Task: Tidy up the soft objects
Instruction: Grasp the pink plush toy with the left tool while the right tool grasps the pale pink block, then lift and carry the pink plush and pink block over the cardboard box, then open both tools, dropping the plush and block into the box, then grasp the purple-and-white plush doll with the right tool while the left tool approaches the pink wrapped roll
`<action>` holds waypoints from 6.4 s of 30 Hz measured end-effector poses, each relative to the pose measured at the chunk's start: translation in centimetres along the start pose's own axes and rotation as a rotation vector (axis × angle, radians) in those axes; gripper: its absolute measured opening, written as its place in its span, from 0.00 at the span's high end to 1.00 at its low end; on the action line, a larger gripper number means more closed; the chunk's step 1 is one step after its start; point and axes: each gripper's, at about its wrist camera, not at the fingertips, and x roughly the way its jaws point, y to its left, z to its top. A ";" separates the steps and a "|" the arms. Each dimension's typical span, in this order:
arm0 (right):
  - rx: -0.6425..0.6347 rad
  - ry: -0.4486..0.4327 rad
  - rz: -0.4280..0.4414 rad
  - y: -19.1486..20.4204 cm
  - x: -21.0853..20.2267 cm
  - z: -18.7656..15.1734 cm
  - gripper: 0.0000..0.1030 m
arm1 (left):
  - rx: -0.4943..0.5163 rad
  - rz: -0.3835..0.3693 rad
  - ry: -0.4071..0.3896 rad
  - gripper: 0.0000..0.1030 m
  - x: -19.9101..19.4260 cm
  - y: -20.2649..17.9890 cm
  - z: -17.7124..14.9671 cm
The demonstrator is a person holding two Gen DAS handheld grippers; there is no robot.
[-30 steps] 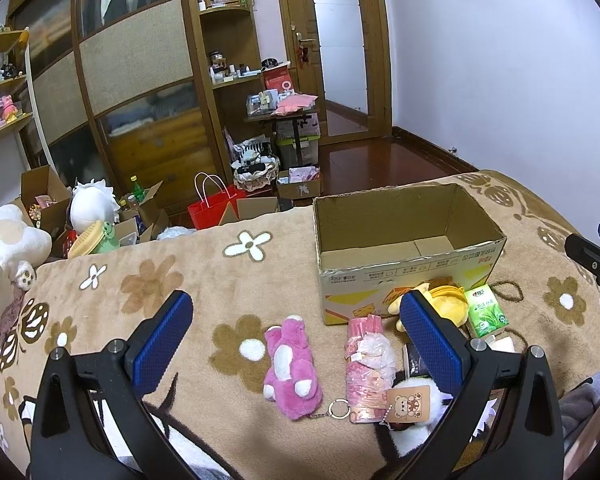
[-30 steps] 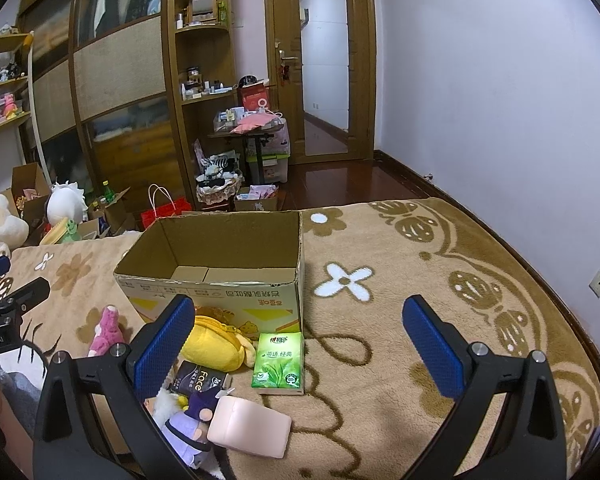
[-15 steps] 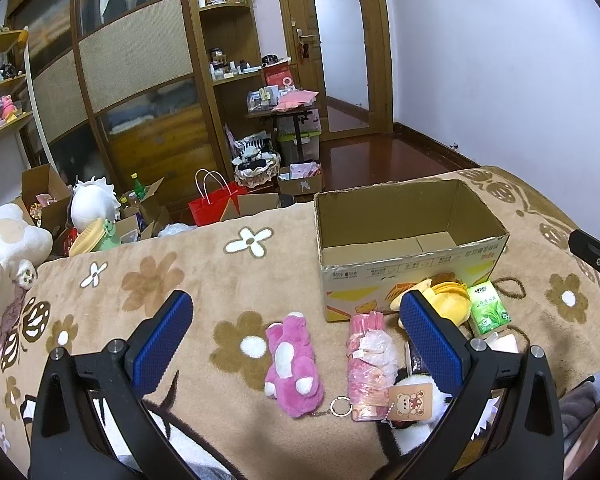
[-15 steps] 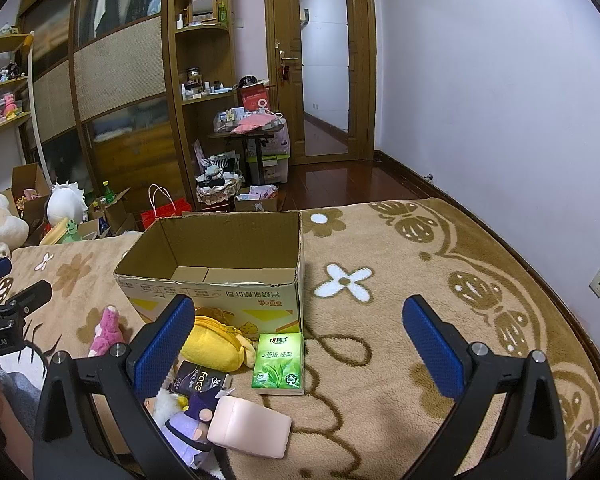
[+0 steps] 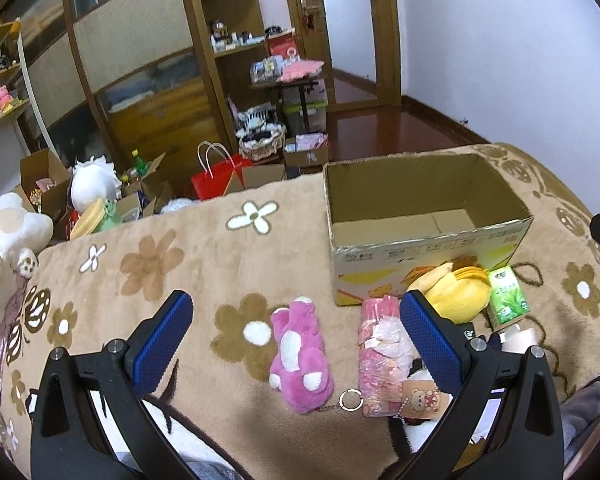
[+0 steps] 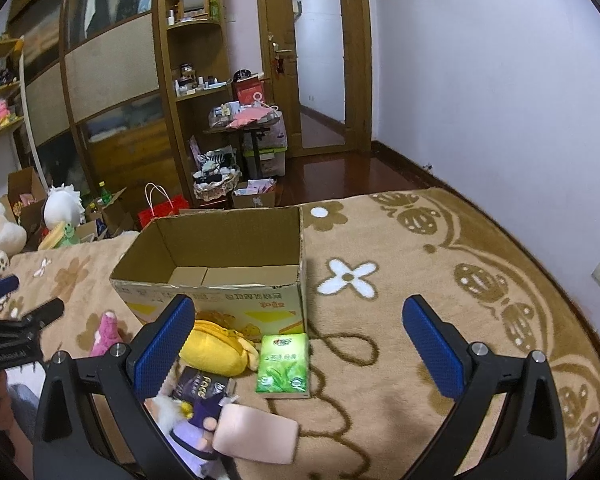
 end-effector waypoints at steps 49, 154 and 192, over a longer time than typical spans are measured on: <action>0.197 0.586 0.196 -1.8 9.4 -7.6 0.34 | -0.045 0.028 0.543 0.40 13.8 0.3 -4.8; -0.092 0.164 0.207 3.4 12.7 3.7 0.74 | 0.101 -0.065 0.009 0.47 9.3 -6.3 7.5; 0.020 0.209 0.155 2.0 3.6 -1.3 0.00 | 0.063 -0.057 0.214 0.04 3.0 -3.8 1.7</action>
